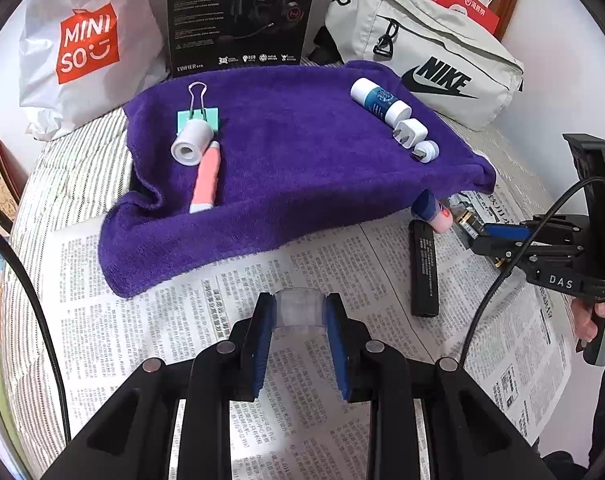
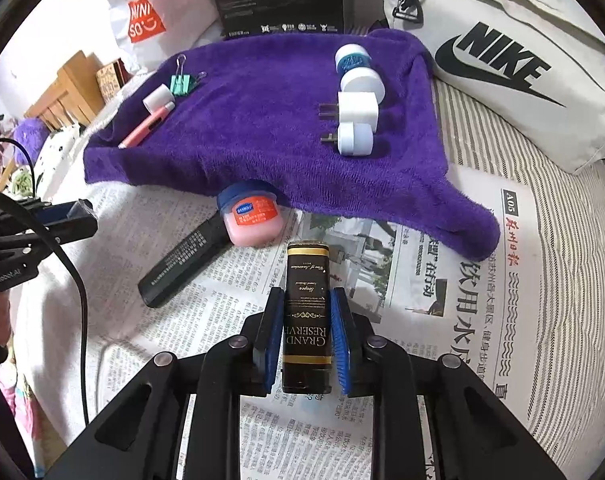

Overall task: Organize rigid objects
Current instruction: 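Lift the clear cap with the left tool while the right tool carries the bottle toward the towel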

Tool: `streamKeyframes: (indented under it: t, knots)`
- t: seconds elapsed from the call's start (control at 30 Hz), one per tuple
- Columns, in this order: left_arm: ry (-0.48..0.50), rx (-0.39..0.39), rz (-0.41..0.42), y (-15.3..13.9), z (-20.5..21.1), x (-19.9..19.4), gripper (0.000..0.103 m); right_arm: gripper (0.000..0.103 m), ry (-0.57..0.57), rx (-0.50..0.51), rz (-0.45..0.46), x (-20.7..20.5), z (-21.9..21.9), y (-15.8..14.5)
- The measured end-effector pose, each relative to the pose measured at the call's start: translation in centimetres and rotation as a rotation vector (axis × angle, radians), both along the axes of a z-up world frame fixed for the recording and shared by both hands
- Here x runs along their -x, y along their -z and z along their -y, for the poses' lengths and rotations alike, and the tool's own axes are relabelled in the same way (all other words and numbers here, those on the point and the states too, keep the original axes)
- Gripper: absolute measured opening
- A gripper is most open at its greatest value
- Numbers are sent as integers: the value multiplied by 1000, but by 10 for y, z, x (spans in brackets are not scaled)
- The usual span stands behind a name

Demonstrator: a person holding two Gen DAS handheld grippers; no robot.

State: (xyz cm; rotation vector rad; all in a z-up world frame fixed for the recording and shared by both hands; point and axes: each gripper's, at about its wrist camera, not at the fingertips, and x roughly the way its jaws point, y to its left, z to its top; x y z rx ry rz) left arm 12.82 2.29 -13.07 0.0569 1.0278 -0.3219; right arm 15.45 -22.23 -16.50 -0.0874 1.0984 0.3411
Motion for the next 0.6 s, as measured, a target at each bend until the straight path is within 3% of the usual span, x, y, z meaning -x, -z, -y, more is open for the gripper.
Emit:
streamKeyframes:
  t: [0.6]
  knots:
    - [-32, 30, 37, -23, -20, -26, 26, 23, -69, -39, 60, -25, -18, -45]
